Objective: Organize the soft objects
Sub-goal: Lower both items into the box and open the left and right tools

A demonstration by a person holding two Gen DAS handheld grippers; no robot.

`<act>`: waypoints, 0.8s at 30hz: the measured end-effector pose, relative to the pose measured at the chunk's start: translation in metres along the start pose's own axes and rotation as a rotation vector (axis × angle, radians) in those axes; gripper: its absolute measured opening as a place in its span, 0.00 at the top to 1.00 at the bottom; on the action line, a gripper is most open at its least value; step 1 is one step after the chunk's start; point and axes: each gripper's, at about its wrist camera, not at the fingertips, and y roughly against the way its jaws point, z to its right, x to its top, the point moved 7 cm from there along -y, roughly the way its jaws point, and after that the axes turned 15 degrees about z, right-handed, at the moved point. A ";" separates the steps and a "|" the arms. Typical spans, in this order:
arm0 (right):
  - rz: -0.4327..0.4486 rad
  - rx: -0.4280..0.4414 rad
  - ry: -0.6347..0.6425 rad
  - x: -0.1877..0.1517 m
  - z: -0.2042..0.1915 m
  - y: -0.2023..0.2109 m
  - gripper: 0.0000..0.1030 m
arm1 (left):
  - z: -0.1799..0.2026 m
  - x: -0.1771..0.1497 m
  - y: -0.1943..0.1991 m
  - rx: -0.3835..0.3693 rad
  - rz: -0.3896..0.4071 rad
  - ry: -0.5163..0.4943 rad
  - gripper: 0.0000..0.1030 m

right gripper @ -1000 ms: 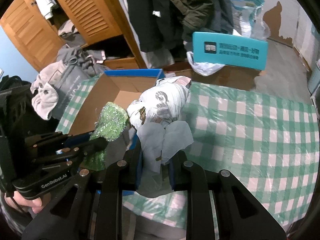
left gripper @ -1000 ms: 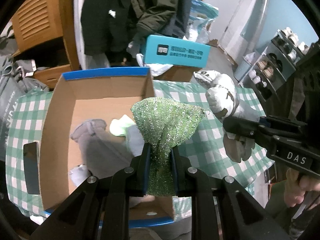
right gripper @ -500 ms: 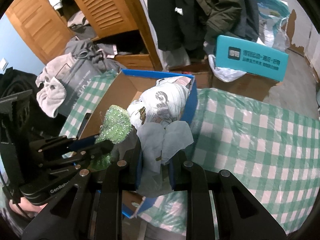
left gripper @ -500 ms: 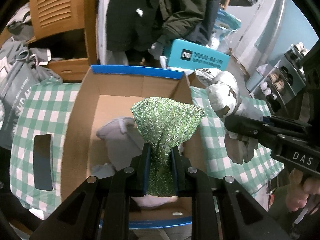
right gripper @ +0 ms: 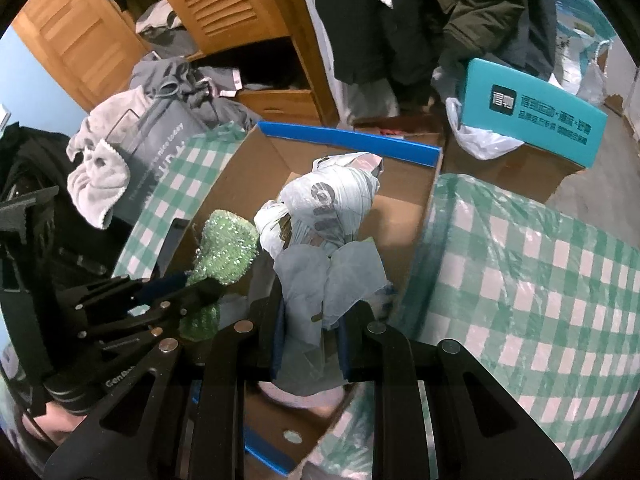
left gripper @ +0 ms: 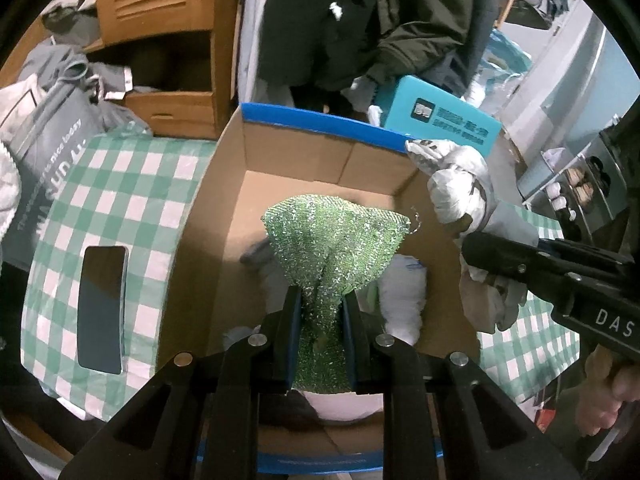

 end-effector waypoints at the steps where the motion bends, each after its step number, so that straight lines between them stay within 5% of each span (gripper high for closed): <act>1: -0.004 0.000 0.004 0.000 -0.002 -0.003 0.81 | -0.002 0.000 -0.001 0.002 -0.003 0.006 0.81; 6: -0.019 0.001 0.015 0.001 -0.006 -0.014 0.81 | -0.009 0.001 -0.005 0.011 -0.009 0.027 0.79; 8: -0.025 0.002 0.019 0.000 -0.007 -0.018 0.80 | -0.011 0.001 -0.006 0.016 -0.009 0.031 0.71; 16: -0.013 -0.014 0.009 0.003 -0.001 -0.018 0.66 | -0.012 0.001 -0.002 0.025 -0.008 0.031 0.59; 24: 0.042 -0.016 -0.020 0.014 0.003 0.005 0.50 | 0.002 0.007 0.024 0.011 0.035 -0.008 0.36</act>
